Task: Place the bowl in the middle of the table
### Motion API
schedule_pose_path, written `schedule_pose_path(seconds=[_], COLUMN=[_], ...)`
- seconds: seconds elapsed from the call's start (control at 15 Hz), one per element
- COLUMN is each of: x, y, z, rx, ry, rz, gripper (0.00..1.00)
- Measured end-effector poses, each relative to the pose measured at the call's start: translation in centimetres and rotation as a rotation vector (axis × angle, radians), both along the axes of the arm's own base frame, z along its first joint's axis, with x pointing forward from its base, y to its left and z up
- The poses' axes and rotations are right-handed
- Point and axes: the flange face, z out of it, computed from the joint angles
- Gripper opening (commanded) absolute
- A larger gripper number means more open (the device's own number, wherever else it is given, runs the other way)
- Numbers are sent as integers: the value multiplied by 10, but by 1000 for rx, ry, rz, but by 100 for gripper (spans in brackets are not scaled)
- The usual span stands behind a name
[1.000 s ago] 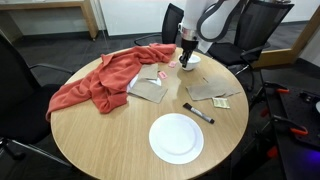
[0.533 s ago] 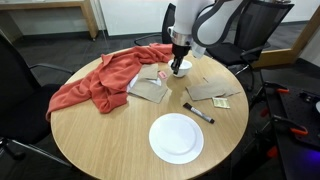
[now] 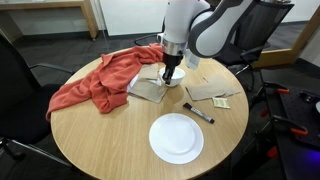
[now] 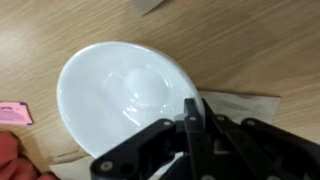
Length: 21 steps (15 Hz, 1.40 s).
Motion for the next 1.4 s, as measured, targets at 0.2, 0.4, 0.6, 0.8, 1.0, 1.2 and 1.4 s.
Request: schedule_pose_path(seconds=[0.2,0.4,0.6,0.8,1.0,1.2,1.4], x=[0,-1,-3,-7,-7,-5,-6], y=[21,33,41,48,51,52,53], z=[0,0,-4,-13,-11,0,19], rx=[2,1,-4,-10,-31,-53,-51], ry=[-3,-7,-2,8,-5,-35,-52], rz=[9,2,-4,-22,-51,-85,-116], gripper=[2,32,48,70,93,100,100])
